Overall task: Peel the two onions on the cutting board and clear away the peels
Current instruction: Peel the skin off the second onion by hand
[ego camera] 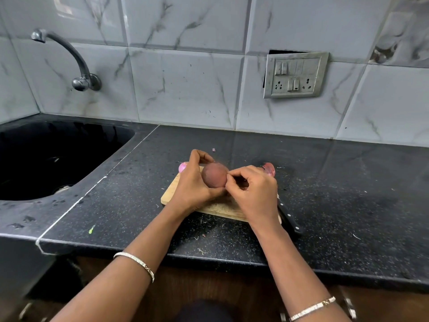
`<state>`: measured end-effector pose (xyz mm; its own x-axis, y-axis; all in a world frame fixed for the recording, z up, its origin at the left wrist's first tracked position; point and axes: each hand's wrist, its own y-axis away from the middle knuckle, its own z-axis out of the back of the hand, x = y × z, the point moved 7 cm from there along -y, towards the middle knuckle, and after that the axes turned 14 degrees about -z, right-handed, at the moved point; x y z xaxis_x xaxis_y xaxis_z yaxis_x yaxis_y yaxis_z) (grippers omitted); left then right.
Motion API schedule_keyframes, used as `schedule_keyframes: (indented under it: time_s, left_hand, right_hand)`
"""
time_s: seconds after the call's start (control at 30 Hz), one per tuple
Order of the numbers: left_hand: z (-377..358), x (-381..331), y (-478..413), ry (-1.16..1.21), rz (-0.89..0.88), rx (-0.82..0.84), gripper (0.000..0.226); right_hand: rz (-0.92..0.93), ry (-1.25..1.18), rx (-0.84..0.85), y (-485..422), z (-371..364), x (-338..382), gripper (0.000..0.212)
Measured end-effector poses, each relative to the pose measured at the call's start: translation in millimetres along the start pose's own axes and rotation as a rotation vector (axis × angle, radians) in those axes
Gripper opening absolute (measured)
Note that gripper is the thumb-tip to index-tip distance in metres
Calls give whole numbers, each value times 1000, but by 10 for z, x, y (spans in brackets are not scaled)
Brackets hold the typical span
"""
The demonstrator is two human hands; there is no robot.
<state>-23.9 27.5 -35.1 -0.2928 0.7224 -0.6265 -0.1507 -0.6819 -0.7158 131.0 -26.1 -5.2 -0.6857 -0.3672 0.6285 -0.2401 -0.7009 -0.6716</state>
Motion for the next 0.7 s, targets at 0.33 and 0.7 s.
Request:
schedule_keyframes:
  time_s: [0.33,0.7]
  left_hand:
    - [-39,-96,-4,-19,-64,130,61]
    - [-63,-70,18,83,27,194,62]
  right_hand:
    - [-56,-3,8,1,-23,-44,4]
    - [-117,-34,33,-34,-37,-109,6]
